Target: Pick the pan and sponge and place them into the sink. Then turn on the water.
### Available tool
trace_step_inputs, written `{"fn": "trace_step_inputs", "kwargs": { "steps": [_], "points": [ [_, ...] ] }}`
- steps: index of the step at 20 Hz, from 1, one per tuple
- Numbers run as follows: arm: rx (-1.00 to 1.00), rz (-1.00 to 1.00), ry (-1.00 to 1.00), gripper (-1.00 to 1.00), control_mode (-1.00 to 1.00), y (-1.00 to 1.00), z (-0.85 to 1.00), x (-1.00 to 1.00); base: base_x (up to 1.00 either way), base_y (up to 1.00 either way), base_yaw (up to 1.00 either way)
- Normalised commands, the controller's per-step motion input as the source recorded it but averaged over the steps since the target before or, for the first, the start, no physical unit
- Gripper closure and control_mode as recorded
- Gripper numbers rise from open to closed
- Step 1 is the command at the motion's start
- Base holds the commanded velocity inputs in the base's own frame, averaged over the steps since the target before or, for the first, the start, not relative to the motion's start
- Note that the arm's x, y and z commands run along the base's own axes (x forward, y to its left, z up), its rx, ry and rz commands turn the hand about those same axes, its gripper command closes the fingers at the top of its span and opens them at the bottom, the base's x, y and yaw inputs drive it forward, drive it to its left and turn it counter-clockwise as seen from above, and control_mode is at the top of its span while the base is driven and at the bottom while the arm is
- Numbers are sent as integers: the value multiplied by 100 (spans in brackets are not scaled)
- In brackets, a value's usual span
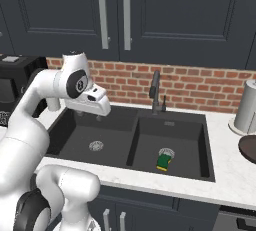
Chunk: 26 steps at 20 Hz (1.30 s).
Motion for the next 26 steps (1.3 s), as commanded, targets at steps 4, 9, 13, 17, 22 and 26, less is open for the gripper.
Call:
{"fn": "trace_step_inputs", "kwargs": {
  "steps": [4,9,13,17,22,26],
  "points": [
    [2,5,0,-100,-100,12,0,-33,0,0,0],
    [8,7,2,-100,-100,7,0,-24,0,0,0],
    [5,11,2,-100,-100,10,0,-18,0,0,0],
    [0,16,0,-100,-100,12,0,-17,0,0,0],
    [-1,6,0,-100,-100,20,2,-11,0,0,0],
    [-6,0,-4,-100,-100,18,10,-1,0,0,0]
  ]
}}
